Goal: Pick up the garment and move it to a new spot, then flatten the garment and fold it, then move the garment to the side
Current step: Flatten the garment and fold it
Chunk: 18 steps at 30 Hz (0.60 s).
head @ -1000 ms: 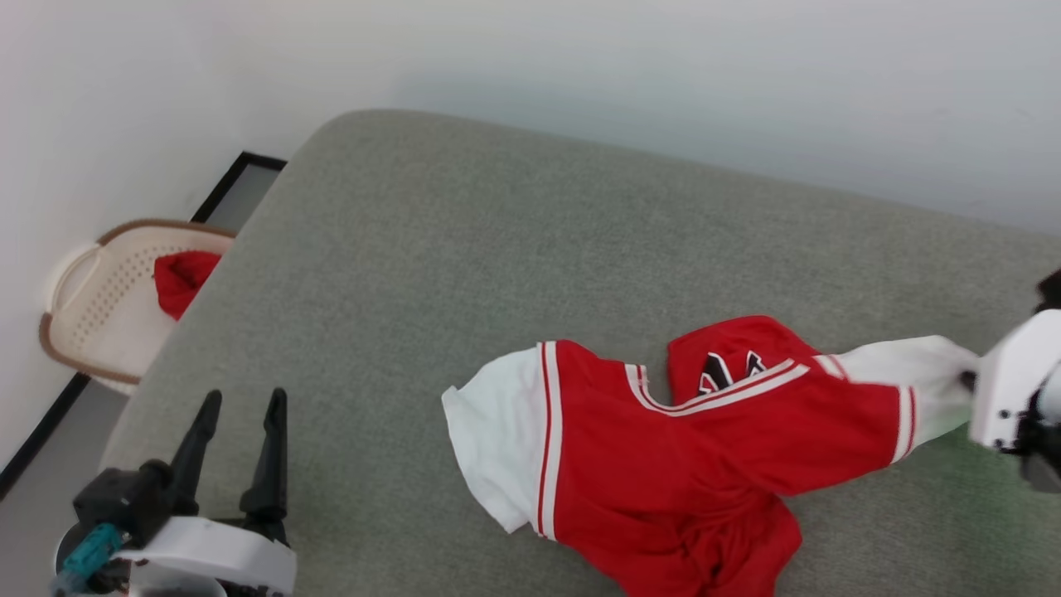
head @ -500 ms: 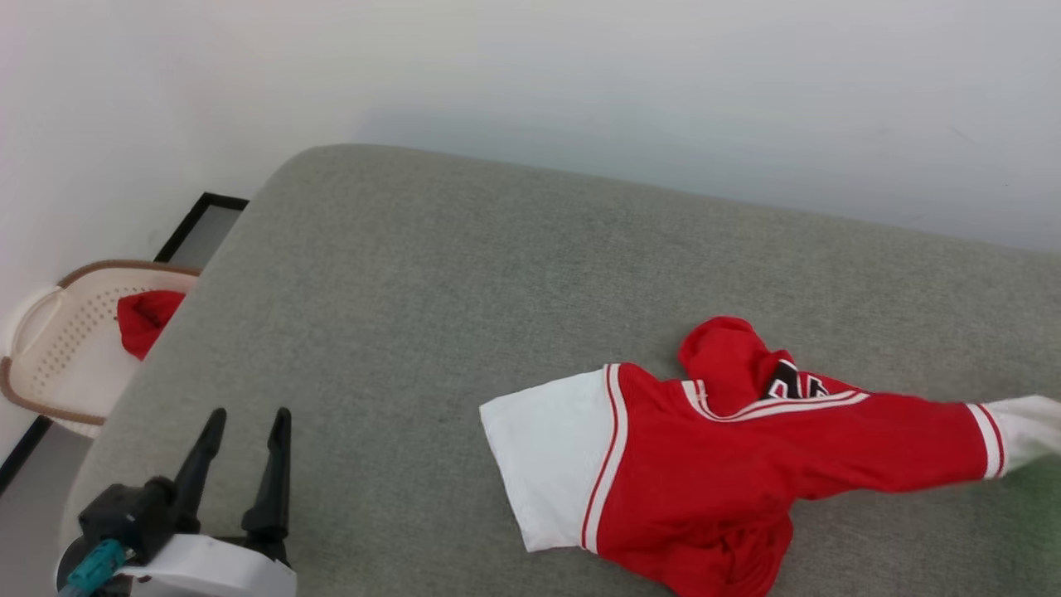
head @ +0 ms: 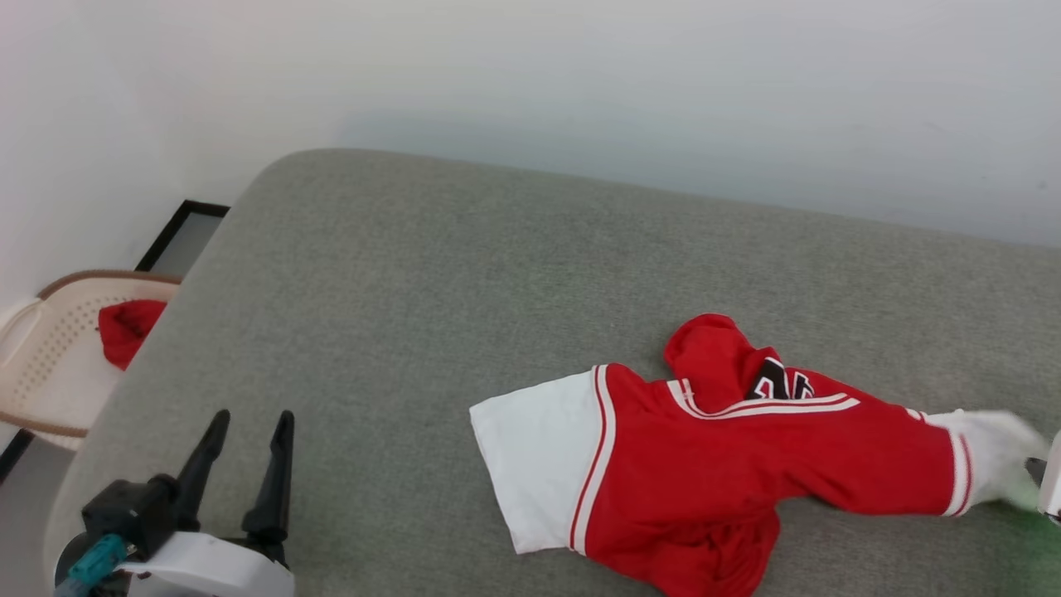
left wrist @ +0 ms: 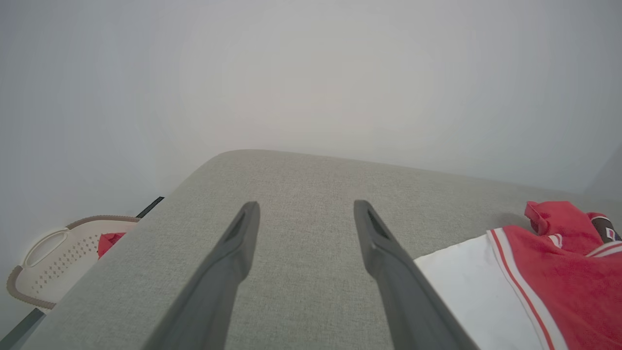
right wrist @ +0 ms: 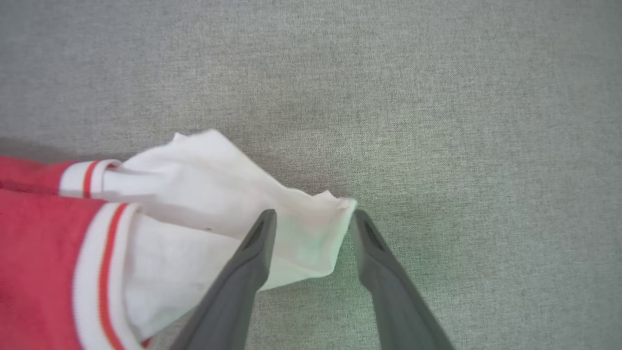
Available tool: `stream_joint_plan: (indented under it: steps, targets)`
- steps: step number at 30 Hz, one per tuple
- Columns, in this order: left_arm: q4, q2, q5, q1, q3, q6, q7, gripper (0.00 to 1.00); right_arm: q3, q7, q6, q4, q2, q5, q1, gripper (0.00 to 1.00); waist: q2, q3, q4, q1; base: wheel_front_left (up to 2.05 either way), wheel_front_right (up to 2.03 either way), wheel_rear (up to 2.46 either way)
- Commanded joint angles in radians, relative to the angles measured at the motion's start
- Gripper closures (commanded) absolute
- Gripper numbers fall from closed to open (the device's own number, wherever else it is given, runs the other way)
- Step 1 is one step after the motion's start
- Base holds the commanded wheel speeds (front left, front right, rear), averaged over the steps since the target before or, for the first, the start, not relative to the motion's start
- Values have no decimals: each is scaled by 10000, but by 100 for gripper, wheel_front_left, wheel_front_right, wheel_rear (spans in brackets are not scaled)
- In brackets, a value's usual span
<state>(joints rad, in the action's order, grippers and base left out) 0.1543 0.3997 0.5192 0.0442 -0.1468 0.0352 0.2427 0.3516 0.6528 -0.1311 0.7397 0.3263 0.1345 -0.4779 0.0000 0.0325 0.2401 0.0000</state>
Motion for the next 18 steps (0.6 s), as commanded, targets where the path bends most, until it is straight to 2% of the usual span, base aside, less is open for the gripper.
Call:
stream_joint_plan:
  steps: [1, 10, 18]
  targets:
    - [-19, 61, 41, 27, 25, -28, -23, 0, 39, 42, 7, 5, -38, -105, -119, 0, 0, -56, -128, 0, 0, 0, 0]
    - [-237, 305, 120, -175, 120, -100, -185, 0, -458, 51, 7, -769, -111, 212, -135, 0, 0, -365, -781, 0, 0, 0, 0]
    - [-558, 557, 198, -428, 265, -249, -341, 0, -1264, -860, 7, -2682, -156, 1335, 776, 0, 0, -577, -1560, 0, 0, 0, 0]
